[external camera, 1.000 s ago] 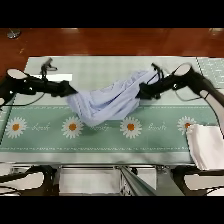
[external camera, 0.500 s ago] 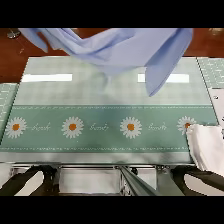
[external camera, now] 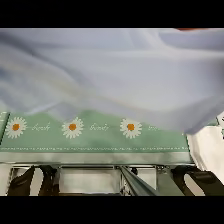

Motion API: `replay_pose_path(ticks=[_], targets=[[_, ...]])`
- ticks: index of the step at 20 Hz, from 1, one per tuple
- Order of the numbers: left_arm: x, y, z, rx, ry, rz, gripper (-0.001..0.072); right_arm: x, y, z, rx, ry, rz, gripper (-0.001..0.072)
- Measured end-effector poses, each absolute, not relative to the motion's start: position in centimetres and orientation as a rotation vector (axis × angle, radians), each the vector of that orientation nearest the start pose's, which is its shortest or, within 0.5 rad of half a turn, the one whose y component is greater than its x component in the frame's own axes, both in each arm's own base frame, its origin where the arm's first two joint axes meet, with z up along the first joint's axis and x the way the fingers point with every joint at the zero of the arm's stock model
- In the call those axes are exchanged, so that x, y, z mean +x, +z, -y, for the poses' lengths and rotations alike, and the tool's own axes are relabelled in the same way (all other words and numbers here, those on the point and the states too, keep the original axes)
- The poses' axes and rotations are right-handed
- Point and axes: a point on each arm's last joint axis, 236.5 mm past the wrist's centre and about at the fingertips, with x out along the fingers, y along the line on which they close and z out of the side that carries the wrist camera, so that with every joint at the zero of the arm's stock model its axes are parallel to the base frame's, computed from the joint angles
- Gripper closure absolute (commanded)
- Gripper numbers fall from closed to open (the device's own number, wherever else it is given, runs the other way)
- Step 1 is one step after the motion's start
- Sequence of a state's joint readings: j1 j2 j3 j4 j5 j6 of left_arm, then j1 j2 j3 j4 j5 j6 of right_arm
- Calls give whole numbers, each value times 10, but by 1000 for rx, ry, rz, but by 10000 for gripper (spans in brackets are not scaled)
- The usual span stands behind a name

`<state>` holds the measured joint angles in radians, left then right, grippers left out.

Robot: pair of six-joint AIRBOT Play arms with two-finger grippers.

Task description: Fold the shirts.

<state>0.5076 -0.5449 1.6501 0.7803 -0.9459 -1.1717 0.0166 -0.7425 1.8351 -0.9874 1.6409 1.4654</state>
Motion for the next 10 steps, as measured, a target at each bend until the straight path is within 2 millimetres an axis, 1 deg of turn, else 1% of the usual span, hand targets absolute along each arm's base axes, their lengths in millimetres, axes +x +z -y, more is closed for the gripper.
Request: replay_pose_path(ticks=[2,3,4,5,7,8,10], targets=[[188,531,43,67,-75,248,683,172,379,-132,34,614,-532,690],[189,522,43,60,-72,215,682,171,367,-131,47,609,-557,690],[195,505,42,45,-77,156,683,173,353,-131,65,606,-590,690],[204,486,39,22,-84,96,682,179,336,-131,85,600,-630,690],[229,438,32,-60,-119,-43,683,196,298,-130,131,583,-711,690],[244,409,29,-119,-148,-115,682,210,278,-128,153,562,-744,690],[273,353,21,-222,-189,-241,683,243,237,-121,204,507,-811,690]])
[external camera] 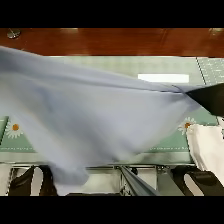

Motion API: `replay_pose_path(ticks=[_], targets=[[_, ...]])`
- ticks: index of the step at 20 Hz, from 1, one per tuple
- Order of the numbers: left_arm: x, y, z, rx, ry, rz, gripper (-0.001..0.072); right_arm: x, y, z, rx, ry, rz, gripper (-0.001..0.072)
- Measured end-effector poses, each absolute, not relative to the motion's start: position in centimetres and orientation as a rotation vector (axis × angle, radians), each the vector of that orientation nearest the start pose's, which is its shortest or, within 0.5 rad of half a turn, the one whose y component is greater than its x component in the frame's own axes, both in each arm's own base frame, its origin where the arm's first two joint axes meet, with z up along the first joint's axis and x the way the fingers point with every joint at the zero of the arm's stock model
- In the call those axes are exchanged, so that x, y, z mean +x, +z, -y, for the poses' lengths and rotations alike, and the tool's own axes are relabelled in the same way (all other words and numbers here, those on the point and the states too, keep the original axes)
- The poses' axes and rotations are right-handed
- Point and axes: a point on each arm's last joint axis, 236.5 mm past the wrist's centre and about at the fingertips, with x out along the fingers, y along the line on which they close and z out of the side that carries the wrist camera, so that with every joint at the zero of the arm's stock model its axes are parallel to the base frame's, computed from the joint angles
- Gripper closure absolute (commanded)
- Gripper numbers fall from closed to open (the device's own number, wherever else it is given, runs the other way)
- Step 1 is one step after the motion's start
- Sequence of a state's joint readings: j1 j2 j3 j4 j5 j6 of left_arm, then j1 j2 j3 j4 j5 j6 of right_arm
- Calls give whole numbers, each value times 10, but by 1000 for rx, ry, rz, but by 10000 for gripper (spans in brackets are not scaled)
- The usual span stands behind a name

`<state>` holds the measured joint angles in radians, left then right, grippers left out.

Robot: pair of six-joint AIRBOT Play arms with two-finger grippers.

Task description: Fold the shirts.

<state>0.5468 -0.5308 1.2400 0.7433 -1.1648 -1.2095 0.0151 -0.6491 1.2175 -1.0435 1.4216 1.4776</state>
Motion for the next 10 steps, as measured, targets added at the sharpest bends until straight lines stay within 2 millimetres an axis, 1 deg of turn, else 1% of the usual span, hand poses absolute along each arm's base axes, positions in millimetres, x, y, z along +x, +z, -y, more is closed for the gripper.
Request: replay_pose_path(ticks=[3,6,9,10], targets=[[317,278,13,-367,-235,-380,682,304,179,-114,273,435,-902,690],[360,224,23,-456,-280,-475,682,369,123,-106,333,362,-976,690],[409,179,35,-516,-274,-524,682,430,85,-102,431,330,-1020,690],[423,166,39,-534,-260,-535,682,451,76,-101,478,326,-1022,689]])
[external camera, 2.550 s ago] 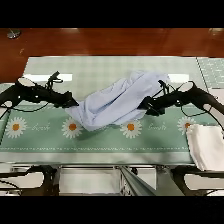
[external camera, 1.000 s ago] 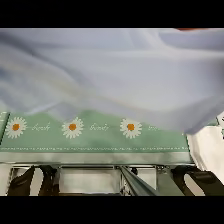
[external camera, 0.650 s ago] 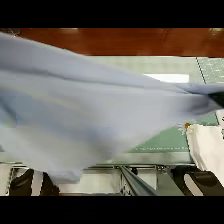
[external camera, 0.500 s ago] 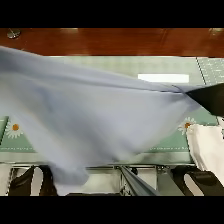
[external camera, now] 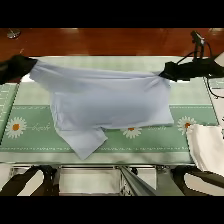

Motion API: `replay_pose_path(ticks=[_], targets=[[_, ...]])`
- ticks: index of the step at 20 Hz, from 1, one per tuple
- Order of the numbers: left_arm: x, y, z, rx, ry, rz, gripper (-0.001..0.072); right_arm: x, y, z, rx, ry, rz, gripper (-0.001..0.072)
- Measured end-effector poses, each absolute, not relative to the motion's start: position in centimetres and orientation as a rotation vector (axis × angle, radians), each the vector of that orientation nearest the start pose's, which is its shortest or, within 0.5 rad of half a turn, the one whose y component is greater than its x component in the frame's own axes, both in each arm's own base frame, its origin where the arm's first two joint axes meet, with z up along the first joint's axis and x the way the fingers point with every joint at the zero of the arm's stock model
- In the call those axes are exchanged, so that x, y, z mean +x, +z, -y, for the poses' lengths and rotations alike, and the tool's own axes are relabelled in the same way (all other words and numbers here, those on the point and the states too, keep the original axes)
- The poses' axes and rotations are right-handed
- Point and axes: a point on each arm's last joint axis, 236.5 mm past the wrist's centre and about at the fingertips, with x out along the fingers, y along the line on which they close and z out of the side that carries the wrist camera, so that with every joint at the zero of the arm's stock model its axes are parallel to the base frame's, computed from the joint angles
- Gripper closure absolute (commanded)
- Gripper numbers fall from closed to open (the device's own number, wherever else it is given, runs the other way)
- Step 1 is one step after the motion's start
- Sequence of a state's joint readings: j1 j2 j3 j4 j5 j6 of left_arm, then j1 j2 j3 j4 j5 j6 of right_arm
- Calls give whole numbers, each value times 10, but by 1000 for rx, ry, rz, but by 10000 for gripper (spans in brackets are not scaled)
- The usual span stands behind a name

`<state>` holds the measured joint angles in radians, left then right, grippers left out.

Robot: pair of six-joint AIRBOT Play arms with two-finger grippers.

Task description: Fold the shirts.

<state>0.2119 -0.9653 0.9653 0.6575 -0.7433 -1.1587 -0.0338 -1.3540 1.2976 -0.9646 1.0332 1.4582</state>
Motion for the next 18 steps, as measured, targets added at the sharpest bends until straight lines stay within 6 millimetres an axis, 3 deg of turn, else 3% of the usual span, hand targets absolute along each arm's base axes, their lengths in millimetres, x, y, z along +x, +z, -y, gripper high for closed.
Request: replay_pose_path(ticks=[1,2,3,4,6,8,11,14,16,18], targets=[[436,152,43,-555,-248,-549,681,468,69,-99,527,324,-1026,675],[448,141,46,-578,-233,-561,657,484,65,-98,581,325,-1023,463],[458,129,49,-592,-223,-575,416,500,62,-95,644,327,-1014,158],[464,120,52,-604,-219,-594,-4,511,60,-91,700,331,-1009,78],[470,108,62,-619,-239,-643,7,522,59,-75,776,339,-1022,78],[458,91,68,-572,-288,-749,8,513,50,-42,754,312,-1075,78],[417,43,44,-516,-259,-983,12,467,26,28,637,170,-1218,78],[355,-14,6,-586,-153,-1206,12,408,1,85,667,-5,-1296,80],[313,-42,-3,-729,-120,-1310,12,380,-10,88,750,-39,-1272,80],[286,-56,2,-886,-120,-1345,10,363,-17,73,812,-4,-1228,80]])
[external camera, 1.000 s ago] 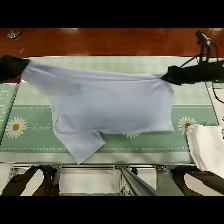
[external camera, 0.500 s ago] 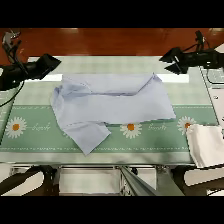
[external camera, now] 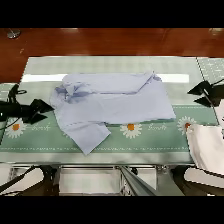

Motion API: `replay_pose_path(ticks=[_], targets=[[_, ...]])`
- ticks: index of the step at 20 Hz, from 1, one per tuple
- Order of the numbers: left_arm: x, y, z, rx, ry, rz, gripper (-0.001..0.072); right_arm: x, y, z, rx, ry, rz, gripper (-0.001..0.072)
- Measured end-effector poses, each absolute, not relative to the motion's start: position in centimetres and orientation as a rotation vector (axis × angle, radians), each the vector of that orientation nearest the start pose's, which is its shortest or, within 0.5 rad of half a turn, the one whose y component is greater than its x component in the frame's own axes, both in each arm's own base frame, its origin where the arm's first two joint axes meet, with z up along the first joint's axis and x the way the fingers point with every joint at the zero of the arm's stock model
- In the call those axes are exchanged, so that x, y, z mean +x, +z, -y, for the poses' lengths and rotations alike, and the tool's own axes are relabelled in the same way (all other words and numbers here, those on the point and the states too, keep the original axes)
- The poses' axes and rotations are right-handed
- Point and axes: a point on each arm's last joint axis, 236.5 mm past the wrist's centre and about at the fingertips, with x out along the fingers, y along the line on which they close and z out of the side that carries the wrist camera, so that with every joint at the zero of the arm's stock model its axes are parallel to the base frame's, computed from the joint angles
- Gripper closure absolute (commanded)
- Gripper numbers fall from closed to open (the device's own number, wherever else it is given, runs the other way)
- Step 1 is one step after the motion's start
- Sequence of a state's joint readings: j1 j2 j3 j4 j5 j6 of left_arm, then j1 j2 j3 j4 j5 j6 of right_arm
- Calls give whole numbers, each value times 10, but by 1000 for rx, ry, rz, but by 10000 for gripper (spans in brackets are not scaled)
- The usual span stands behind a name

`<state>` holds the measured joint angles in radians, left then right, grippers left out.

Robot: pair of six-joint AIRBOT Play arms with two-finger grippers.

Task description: Fold the shirts.

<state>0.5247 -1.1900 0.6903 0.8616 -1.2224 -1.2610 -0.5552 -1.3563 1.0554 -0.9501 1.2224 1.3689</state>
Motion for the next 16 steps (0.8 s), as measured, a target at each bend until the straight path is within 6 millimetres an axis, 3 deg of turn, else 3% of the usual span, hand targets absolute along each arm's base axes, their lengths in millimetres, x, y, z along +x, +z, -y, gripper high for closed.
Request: replay_pose_path(ticks=[3,6,12,13,14,15,16], targets=[[259,-69,15,-1018,-125,-1380,10,347,-21,40,865,84,-1184,80],[247,-82,26,-1067,-116,-1396,10,338,-26,17,878,138,-1174,80],[256,-96,65,-1101,-151,-1335,12,341,-22,-4,918,189,-1144,80],[260,-97,71,-1089,-162,-1315,84,342,-19,-3,926,189,-1134,80],[264,-98,77,-1070,-177,-1296,538,345,-15,3,930,182,-1120,80],[268,-101,78,-1030,-182,-1279,677,345,-13,13,930,159,-1111,80],[267,-103,82,-997,-202,-1283,682,342,-15,26,921,125,-1119,80]])
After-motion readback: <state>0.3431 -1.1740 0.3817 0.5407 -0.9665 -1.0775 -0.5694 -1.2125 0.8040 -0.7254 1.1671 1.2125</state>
